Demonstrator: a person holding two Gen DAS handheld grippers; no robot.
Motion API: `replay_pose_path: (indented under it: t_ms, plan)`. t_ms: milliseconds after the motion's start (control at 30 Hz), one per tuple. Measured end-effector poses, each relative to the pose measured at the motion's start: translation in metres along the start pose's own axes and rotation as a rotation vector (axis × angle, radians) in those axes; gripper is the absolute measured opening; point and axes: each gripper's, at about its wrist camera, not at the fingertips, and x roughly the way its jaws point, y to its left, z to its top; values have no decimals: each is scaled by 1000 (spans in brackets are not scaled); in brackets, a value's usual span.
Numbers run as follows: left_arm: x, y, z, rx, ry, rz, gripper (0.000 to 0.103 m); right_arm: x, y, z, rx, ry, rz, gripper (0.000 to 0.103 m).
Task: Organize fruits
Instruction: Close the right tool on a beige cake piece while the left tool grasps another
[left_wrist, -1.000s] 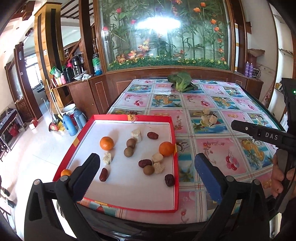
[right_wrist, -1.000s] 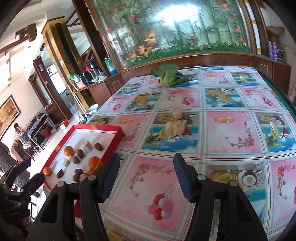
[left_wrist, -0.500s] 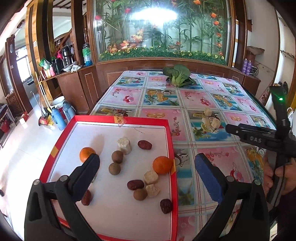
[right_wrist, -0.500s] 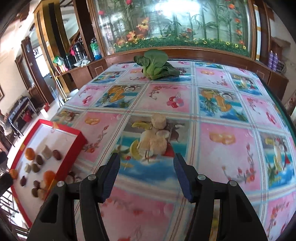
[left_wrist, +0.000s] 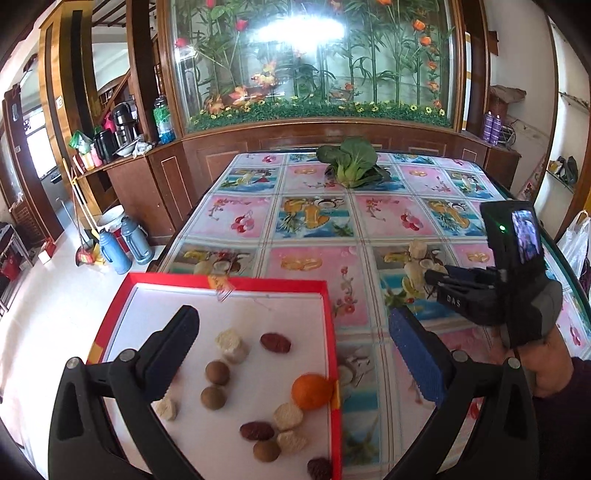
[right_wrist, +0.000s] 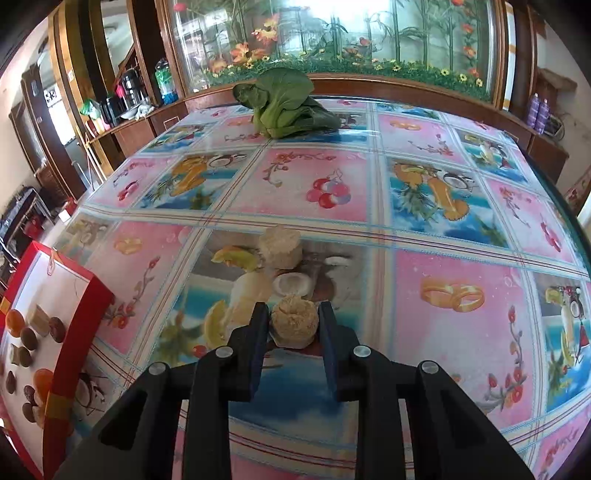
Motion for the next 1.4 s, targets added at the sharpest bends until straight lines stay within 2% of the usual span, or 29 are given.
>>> replay_pose_path:
  t_ms: [167,233,300,500,700,800,833,900,1000,1067,1133,1200,1300,1400]
  plan:
    - [35,-32,20,40,18,6,102,3,-40,9,45,-13,-56,26]
    - [57,-49,28,34,34,-36,102,4,-53,13,67,-15,-68,26]
    - [76,-61,34,29,51,-40,102,5,-62,16,88,-18,-72,26]
    - [126,-104,45,49,79,-101,102,3,-71,19,116,-2,-60,27]
    - [154,-133,47,124,101,-65,101,3,-78,21,154,19,-33,27]
    - [162,-138,47,140,113,-70,91,2,-82,21,182,23,-9,27]
    - [165,-139,48,146,122,-70,83,2,-83,21,187,25,-6,27]
    - [171,-141,48,149,143,-86,74,2,-82,21,181,26,-10,27]
    - [177,-142,47,137,154,-112,65,2,-80,22,170,26,-24,27]
    - [178,-144,48,130,159,-138,51,2,-78,22,158,26,-36,27]
    - [176,-150,48,140,164,-167,31,2,-75,22,146,28,-50,27]
    - [173,-155,46,160,159,-167,30,2,-73,21,136,29,-60,27]
    - [168,-151,42,130,177,-201,29,1,-71,21,130,35,-66,27]
    - [154,-143,35,109,180,-216,29,-2,-70,19,158,40,-18,26]
